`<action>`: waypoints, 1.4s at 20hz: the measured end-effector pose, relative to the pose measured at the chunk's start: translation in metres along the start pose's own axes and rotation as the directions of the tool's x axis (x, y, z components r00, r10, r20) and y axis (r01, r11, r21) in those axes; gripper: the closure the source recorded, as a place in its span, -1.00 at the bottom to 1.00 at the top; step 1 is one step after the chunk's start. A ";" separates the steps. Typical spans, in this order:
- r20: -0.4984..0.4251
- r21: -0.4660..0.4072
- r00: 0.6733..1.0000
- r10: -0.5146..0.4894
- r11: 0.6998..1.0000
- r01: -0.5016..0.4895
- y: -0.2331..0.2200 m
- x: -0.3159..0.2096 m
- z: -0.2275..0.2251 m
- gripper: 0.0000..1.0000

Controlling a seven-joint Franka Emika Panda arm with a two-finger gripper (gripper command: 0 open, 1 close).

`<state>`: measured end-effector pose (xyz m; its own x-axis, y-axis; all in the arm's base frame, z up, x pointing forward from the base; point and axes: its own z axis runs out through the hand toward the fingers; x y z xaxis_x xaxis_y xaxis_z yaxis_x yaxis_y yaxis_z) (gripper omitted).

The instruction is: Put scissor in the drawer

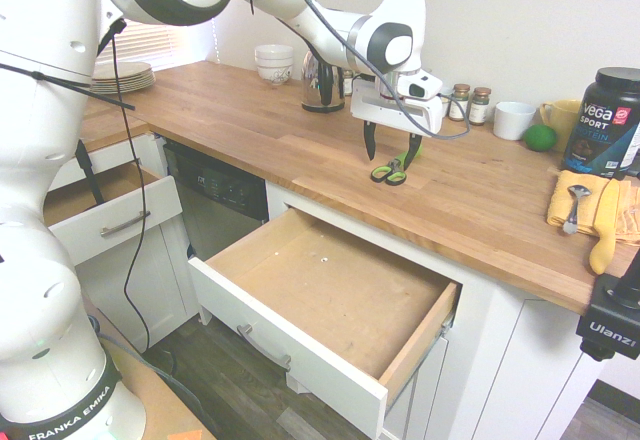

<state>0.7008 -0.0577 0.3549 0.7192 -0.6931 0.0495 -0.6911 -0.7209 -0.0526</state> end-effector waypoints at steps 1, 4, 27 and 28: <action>0.001 -0.002 1.000 0.002 1.000 -0.002 -0.004 0.003 0.003 -1.00; 0.004 -0.006 1.000 0.002 1.000 -0.002 -0.016 0.010 0.014 -1.00; 0.024 -0.029 0.997 0.075 0.997 -0.074 -0.023 0.021 0.024 1.00; 0.024 -0.029 0.997 0.075 0.997 -0.074 -0.023 0.021 0.024 1.00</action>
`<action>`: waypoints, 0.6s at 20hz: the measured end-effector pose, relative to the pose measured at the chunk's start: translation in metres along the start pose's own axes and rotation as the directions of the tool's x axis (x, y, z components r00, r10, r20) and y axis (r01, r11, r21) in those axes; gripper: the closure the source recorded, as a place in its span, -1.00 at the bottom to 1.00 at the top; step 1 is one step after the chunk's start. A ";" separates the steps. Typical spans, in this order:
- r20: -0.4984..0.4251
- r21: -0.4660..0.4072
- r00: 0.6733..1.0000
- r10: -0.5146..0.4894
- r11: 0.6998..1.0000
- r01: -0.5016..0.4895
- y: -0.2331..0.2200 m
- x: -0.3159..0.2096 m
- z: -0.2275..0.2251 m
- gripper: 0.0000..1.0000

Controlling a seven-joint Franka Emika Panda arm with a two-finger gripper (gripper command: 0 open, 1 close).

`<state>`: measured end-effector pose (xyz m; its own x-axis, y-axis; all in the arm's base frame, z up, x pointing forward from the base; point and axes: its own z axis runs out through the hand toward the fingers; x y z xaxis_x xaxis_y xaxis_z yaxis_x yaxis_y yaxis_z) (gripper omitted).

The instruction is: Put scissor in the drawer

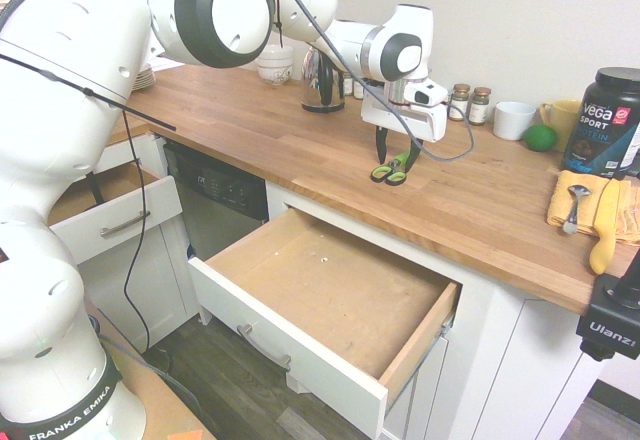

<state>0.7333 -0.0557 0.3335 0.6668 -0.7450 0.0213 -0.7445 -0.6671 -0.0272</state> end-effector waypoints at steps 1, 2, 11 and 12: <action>0.000 0.000 1.000 0.000 1.000 0.000 0.000 0.000 0.000 1.00; 0.001 0.000 1.000 0.001 1.000 -0.001 -0.001 -0.001 0.000 1.00; 0.003 -0.002 1.000 0.004 1.000 -0.004 -0.003 -0.003 0.000 1.00; 0.003 -0.003 1.000 0.005 1.000 -0.005 -0.003 -0.003 -0.001 1.00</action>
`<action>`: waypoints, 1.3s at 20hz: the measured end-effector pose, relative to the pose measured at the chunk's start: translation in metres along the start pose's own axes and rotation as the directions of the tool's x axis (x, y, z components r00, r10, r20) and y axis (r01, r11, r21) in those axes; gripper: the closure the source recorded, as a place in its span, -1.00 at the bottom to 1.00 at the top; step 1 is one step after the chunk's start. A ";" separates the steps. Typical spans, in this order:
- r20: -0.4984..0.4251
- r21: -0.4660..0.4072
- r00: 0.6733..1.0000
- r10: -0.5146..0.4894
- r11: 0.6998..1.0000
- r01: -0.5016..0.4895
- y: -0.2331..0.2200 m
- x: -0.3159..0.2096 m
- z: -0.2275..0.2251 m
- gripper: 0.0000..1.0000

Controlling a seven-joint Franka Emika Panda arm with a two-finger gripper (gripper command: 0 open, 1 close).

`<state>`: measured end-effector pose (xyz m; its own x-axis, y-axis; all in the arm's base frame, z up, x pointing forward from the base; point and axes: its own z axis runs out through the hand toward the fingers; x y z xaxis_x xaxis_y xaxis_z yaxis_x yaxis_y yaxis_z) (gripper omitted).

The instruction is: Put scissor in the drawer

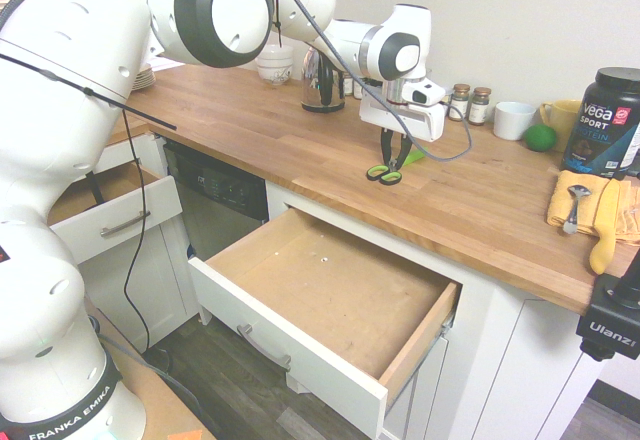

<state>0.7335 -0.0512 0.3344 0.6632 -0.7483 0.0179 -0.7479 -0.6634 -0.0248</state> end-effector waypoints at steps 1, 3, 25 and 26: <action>-0.001 0.001 1.000 0.001 1.000 -0.001 0.000 0.000 -0.001 1.00; 0.000 0.001 1.000 0.002 1.000 -0.002 0.000 0.000 -0.001 1.00; -0.029 0.039 0.999 0.016 0.999 -0.015 0.003 -0.007 -0.067 1.00; -0.031 0.042 0.999 0.017 0.999 -0.016 0.003 -0.008 -0.071 1.00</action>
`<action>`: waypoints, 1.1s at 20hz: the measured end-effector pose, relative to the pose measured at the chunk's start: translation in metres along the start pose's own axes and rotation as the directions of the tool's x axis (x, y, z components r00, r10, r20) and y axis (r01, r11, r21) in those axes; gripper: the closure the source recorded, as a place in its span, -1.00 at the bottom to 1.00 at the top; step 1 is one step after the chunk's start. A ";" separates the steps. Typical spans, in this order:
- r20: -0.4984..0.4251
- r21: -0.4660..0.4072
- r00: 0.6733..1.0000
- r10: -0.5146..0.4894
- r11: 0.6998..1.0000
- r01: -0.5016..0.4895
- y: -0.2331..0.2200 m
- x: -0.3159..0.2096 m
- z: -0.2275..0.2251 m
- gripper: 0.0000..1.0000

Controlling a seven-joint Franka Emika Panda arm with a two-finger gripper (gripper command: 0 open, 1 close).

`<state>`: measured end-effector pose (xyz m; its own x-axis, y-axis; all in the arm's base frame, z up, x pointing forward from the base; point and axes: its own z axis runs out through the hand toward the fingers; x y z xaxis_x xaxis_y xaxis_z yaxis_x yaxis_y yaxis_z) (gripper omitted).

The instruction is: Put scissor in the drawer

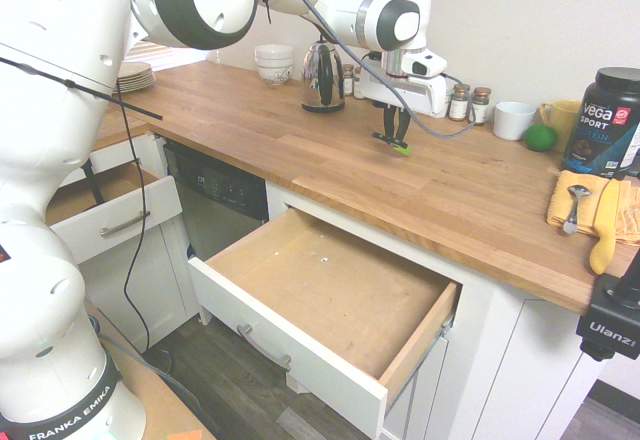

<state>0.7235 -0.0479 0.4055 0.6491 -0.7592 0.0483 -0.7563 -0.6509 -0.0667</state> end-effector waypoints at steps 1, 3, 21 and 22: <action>-0.001 0.002 1.000 0.001 1.000 -0.001 0.001 -0.001 -0.005 1.00; -0.003 0.004 1.000 0.004 1.000 -0.004 0.004 -0.003 -0.013 1.00; 0.012 -0.020 1.000 0.021 1.000 -0.021 0.128 -0.114 -0.086 1.00; 0.013 -0.021 1.000 0.021 1.000 -0.021 0.138 -0.123 -0.086 1.00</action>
<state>0.5319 -0.0451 0.4758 0.6338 -0.7728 0.0335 -0.7714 -0.6347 -0.0468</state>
